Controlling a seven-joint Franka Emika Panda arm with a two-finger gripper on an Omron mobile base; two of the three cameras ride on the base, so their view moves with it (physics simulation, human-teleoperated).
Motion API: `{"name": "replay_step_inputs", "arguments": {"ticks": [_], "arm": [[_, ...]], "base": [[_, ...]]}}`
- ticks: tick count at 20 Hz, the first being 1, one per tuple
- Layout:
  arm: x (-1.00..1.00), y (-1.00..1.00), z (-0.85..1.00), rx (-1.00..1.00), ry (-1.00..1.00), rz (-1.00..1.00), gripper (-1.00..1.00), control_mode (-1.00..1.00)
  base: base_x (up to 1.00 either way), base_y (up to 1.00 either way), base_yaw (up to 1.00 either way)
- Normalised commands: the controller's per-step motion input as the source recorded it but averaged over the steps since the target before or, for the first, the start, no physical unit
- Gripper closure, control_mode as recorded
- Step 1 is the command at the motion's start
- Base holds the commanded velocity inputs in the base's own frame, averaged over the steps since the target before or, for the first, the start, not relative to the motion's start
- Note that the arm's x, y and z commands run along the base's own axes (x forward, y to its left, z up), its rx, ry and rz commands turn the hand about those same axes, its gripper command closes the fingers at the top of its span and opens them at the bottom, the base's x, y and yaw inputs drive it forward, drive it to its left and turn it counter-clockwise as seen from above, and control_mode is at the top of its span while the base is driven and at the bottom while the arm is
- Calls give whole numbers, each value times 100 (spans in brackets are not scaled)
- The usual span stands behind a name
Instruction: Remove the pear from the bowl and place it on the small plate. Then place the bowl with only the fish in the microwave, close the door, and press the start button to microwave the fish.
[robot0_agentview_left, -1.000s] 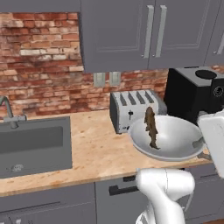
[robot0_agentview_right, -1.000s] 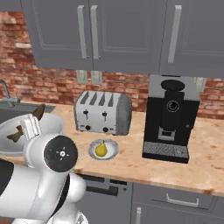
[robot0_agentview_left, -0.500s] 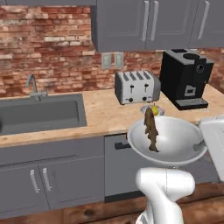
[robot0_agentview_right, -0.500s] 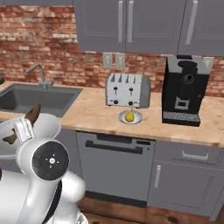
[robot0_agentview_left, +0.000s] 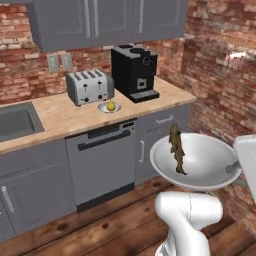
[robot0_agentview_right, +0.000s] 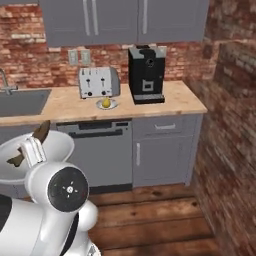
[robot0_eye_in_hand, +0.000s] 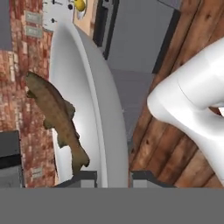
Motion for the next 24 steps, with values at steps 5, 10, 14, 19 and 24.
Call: {"name": "replay_step_inputs", "arguments": {"ticks": [5, 10, 14, 19, 24], "arm": [[0, 0, 0, 0, 0, 0, 100, 100], [0, 0, 0, 0, 0, 0, 100, 100], [0, 0, 0, 0, 0, 0, 100, 100], [0, 0, 0, 0, 0, 0, 100, 100], [0, 0, 0, 0, 0, 0, 100, 100]], "base": [[-18, 98, 25], [-3, 100, 63], [0, 100, 60], [42, 100, 39], [100, 100, -5]]}}
